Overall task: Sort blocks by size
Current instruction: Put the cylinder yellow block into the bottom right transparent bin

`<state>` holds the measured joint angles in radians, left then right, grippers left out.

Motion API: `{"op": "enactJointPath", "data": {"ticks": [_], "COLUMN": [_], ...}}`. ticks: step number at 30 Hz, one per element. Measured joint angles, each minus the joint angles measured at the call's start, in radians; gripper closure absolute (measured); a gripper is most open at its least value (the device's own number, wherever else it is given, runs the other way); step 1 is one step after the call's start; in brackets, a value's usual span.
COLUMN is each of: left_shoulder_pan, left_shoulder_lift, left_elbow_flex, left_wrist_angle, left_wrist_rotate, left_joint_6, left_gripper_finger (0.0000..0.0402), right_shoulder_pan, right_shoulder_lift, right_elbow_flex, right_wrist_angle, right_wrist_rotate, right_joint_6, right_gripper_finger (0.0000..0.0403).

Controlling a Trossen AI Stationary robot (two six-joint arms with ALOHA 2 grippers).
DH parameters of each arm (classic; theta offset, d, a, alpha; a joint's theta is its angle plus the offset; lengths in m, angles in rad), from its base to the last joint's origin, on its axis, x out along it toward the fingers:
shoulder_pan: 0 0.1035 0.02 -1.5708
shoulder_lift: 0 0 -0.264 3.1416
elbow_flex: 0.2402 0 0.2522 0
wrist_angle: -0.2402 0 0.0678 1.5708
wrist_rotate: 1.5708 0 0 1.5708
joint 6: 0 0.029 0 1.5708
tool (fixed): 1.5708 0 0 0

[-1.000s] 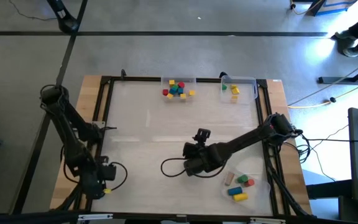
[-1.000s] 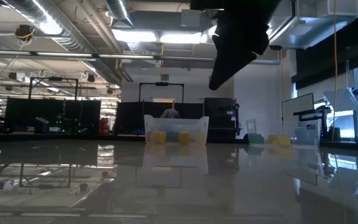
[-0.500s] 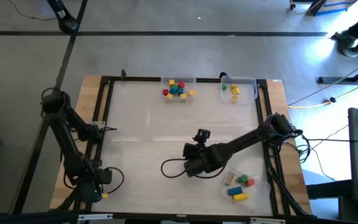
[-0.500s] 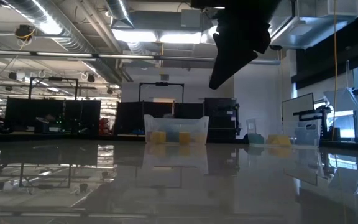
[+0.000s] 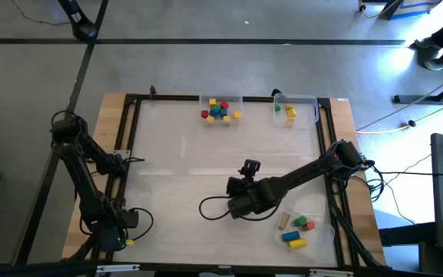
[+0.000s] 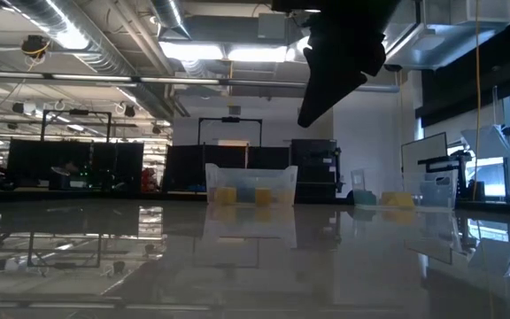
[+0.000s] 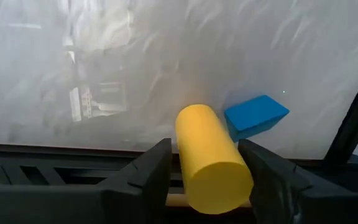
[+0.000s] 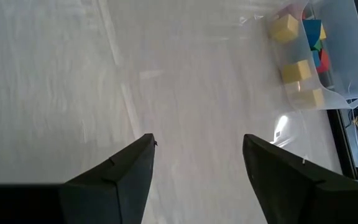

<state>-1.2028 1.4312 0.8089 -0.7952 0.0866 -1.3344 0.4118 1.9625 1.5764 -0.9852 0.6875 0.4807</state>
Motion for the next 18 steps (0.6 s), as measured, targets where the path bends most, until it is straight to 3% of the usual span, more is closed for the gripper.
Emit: {"op": "enactJointPath", "data": {"ticks": [6,12,18], "left_shoulder_pan": [0.001,0.015,0.062], "left_shoulder_lift": [-0.001,-0.012,-0.074], "left_elbow_flex": [0.001,-0.001,0.026], "left_wrist_angle": [-0.002,-0.014,-0.023], "left_wrist_rotate": [0.006,0.008,0.016], "left_joint_6": [-0.006,-0.001,0.038], "left_gripper_finger": [0.0289,0.0289,0.0288], "right_shoulder_pan": [0.0,0.0,0.002], "right_shoulder_lift": [0.0,0.0,-0.001], "right_elbow_flex": [0.0,0.0,0.042], "right_wrist_angle": [0.0,0.0,-0.048], "right_wrist_rotate": [0.0,-0.01,-0.175], "right_joint_6": [0.0,-0.015,0.009], "right_gripper_finger": [0.0159,0.0159,0.0159]}}
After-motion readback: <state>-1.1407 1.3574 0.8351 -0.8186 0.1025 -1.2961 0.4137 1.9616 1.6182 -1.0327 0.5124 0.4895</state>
